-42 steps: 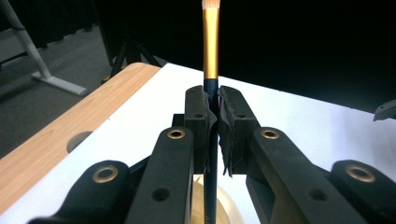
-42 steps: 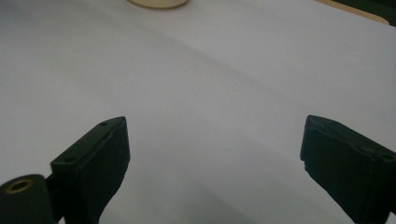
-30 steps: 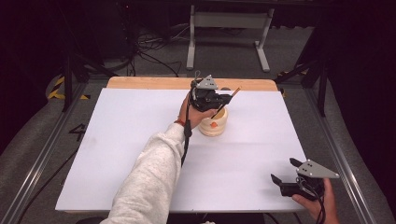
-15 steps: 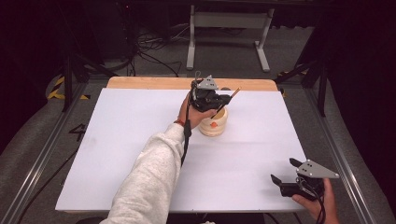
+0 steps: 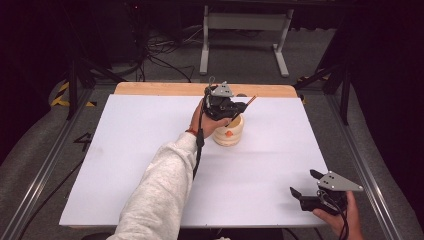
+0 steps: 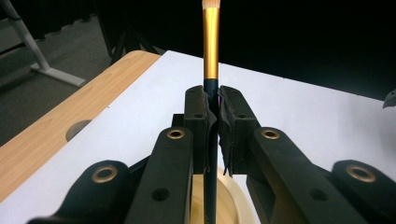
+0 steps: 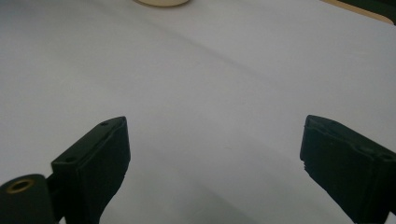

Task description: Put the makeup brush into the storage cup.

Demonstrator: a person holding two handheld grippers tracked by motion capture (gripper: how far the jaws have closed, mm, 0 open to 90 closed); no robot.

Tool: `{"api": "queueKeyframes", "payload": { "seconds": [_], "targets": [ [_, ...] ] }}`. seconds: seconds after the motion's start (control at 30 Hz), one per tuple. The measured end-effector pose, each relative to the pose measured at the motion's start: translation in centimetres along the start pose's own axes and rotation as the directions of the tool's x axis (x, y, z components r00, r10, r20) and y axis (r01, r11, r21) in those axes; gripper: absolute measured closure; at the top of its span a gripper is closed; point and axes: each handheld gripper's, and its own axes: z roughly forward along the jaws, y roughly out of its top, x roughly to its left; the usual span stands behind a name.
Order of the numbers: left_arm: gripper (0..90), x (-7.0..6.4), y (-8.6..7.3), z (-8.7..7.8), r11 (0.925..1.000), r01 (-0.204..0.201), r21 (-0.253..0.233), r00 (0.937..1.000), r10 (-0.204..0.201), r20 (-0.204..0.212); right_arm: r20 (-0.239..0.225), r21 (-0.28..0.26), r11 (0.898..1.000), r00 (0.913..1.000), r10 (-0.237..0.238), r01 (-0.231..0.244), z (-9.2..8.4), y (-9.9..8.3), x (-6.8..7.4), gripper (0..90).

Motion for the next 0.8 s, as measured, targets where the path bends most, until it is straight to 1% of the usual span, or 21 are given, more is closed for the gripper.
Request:
{"api": "queueKeyframes", "payload": {
  "seconds": [0.03, 0.07, 0.1, 0.2, 0.23, 0.27, 0.33, 0.4, 0.67, 0.8],
  "targets": [
    [82.3, 0.0, -0.1, 0.0, 1.0000, 0.002, 0.003, 1.0000, -0.002, -0.002, 0.000, 0.001, 1.000, 1.0000, 0.001, -0.001, 0.0, 0.0, 0.0, 9.1],
    [80.2, 0.0, -0.1, 0.0, 1.0000, 0.002, 0.008, 1.0000, -0.002, -0.007, 0.000, 0.001, 1.000, 1.0000, 0.000, 0.000, 0.0, 0.0, 0.0, 9.1],
    [76.9, 0.0, -0.2, -0.1, 0.9998, -0.004, 0.021, 0.9997, 0.005, -0.024, 0.000, 0.000, 1.000, 1.0000, 0.000, 0.000, 0.0, 0.0, 0.0, 9.1],
    [70.2, -0.1, -0.4, -0.2, 0.9996, -0.005, 0.027, 0.9995, 0.005, -0.030, 0.004, 0.001, 1.000, 1.0000, 0.001, -0.001, 0.0, 0.0, 0.0, 9.1],
    [70.2, -0.1, -0.4, -0.2, 0.9996, -0.005, 0.027, 0.9995, 0.005, -0.030, 0.004, 0.001, 1.000, 1.0000, 0.001, -0.001, 0.0, 0.0, 0.0, 9.1],
    [70.2, -0.1, -0.4, -0.4, 0.9995, -0.010, 0.028, 0.9991, 0.011, -0.040, 0.005, 0.002, 1.000, 1.0000, 0.003, -0.003, 0.0, 0.0, 0.0, 9.1],
    [67.6, -0.1, -0.4, -0.6, 0.9995, -0.010, 0.032, 0.9990, 0.011, -0.043, 0.008, 0.007, 1.000, 1.0000, 0.004, -0.004, 0.0, 0.0, 0.0, 9.1],
    [66.4, -0.1, -0.4, -0.8, 0.9992, -0.016, 0.038, 0.9982, 0.018, -0.057, 0.006, 0.007, 1.000, 1.0000, 0.001, -0.001, 0.1, 0.0, 0.0, 9.1],
    [61.8, -0.1, -0.3, -1.4, 0.9986, -0.032, 0.043, 0.9975, 0.034, -0.062, 0.001, 0.007, 1.000, 1.0000, 0.002, -0.002, 0.1, 0.0, 0.1, 9.1],
    [59.4, -0.1, -0.3, -1.5, 0.9973, -0.041, 0.060, 0.9966, 0.045, -0.069, 0.001, 0.008, 1.000, 1.0000, 0.000, 0.000, 0.1, 0.0, 0.1, 9.1]
  ]
}}
